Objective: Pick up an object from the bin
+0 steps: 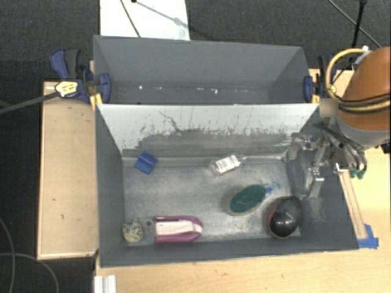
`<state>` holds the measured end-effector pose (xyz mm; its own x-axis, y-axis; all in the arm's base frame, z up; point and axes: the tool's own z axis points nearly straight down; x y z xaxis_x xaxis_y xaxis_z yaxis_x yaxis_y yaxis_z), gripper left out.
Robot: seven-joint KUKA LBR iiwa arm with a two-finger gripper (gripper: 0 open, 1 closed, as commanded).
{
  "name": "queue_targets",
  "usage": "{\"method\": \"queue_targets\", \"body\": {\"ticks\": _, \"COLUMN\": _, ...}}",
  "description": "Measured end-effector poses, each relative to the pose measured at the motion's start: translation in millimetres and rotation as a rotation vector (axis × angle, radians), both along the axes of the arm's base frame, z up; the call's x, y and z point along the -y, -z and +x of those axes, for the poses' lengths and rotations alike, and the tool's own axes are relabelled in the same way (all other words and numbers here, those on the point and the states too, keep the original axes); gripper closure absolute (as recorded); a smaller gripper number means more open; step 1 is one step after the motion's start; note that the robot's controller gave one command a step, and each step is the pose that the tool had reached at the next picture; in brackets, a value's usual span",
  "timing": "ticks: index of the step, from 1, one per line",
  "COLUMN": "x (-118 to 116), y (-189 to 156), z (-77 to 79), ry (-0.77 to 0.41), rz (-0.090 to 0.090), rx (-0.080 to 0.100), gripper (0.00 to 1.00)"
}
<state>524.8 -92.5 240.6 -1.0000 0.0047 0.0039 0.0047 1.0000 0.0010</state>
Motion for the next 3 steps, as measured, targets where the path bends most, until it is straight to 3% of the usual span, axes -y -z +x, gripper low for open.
{"method": "queue_targets", "body": {"ticks": 1, "x": -23.1, "y": -12.0, "z": -6.5, "ry": -0.254, "rz": 0.0, "rx": 0.006, "gripper": 0.0}}
{"method": "queue_targets", "body": {"ticks": 2, "x": -22.2, "y": 150.7, "z": -4.4, "ry": -0.172, "rz": 0.002, "rx": 0.0, "gripper": 0.0}}
{"method": "queue_targets", "body": {"ticks": 3, "x": -46.0, "y": 171.6, "z": 3.2, "ry": -0.186, "rz": 0.002, "rx": 0.003, "gripper": 0.0}}
